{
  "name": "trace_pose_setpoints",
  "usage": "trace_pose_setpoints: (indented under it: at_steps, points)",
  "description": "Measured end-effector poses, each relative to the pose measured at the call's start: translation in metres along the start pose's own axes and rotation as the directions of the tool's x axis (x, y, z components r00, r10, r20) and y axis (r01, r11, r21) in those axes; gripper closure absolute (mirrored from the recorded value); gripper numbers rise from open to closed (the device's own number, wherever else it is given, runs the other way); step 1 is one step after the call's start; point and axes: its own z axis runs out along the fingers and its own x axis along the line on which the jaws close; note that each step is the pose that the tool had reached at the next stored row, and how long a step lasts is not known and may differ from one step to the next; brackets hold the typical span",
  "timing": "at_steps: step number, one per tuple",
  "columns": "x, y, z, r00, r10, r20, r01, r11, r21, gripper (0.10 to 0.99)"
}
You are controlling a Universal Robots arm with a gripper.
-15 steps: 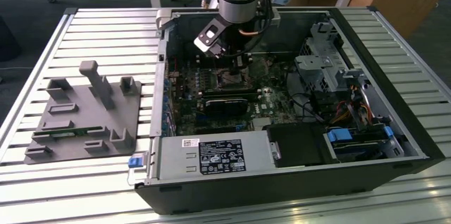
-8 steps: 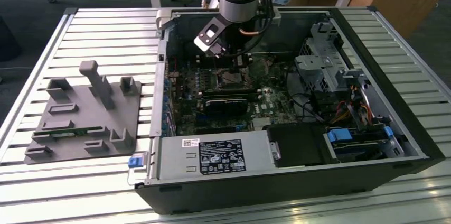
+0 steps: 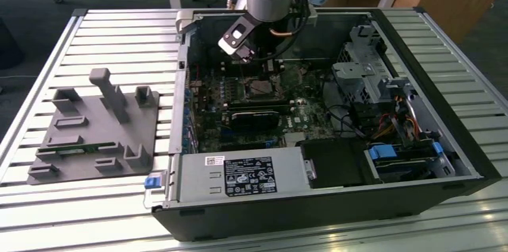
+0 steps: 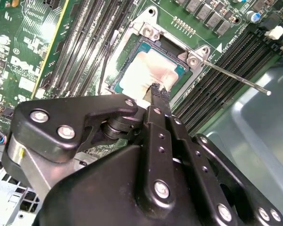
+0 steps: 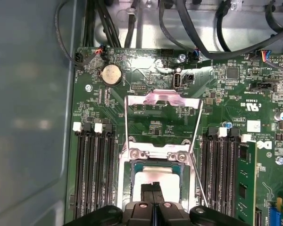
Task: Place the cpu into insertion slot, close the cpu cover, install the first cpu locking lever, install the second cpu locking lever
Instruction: 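Close the cpu cover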
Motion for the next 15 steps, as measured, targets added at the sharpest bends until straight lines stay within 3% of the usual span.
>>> trace_pose_setpoints:
  at_steps: [6,15]
  points:
    - [0.0005,0.0006,-0.0112,1.0,0.0,0.0,0.0,1.0,0.0,0.98]
    - [0.0022,0.0022,-0.0449,1.0,0.0,0.0001,0.0,1.0,0.0,0.98]
